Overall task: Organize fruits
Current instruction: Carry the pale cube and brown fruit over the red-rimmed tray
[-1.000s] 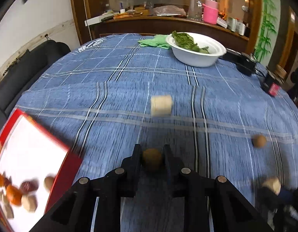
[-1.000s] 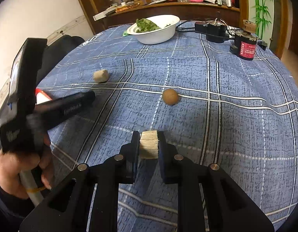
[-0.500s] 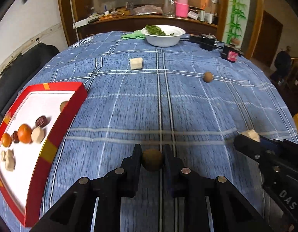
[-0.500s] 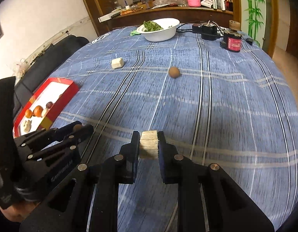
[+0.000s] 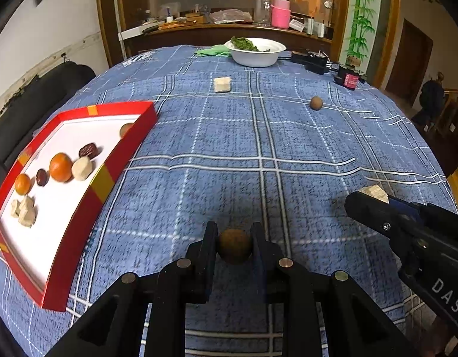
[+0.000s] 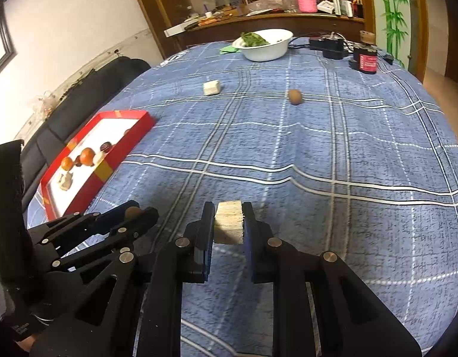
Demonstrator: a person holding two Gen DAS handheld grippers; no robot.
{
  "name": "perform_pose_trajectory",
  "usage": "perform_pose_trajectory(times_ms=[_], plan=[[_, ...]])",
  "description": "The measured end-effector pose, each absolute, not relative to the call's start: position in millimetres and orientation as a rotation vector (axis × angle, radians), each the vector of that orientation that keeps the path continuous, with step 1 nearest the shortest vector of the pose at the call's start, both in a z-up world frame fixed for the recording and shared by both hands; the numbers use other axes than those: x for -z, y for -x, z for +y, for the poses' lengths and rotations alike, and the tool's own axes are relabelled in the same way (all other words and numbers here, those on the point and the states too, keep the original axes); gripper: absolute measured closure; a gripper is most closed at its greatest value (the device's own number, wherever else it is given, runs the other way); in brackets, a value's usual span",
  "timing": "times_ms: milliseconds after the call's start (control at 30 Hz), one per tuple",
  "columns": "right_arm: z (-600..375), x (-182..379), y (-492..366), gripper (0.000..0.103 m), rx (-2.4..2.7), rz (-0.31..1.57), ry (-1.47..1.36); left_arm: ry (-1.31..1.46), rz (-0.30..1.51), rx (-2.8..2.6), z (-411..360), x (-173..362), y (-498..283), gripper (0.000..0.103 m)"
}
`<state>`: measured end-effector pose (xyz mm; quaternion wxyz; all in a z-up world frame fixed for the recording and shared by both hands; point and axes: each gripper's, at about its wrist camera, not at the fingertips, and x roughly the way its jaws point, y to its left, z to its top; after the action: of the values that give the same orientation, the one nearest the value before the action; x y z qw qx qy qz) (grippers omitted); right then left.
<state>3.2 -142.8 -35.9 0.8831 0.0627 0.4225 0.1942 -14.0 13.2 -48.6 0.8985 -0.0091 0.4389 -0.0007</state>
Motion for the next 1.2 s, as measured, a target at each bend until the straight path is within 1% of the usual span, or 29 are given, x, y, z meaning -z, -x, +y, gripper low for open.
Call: perform_pose_trajectory(times_ms=[300, 567, 900, 1200], plan=[[-128, 37, 4, 0.087, -0.466, 0.879, -0.123, 0.051, 0.908, -0.038, 37, 46, 22, 0.081], [-102, 27, 2, 0.086, -0.541, 0.863, -0.092, 0.103, 0.88, -0.115, 76, 33, 28, 0.081], [-28, 1, -7, 0.086, -0.688, 0.818, -0.004, 0.188, 0.846, -0.294, 161, 21, 30, 0.082], [43, -17, -27, 0.086, -0.779, 0.787, 0.049, 0.225, 0.858, -0.373, 204, 30, 21, 0.082]])
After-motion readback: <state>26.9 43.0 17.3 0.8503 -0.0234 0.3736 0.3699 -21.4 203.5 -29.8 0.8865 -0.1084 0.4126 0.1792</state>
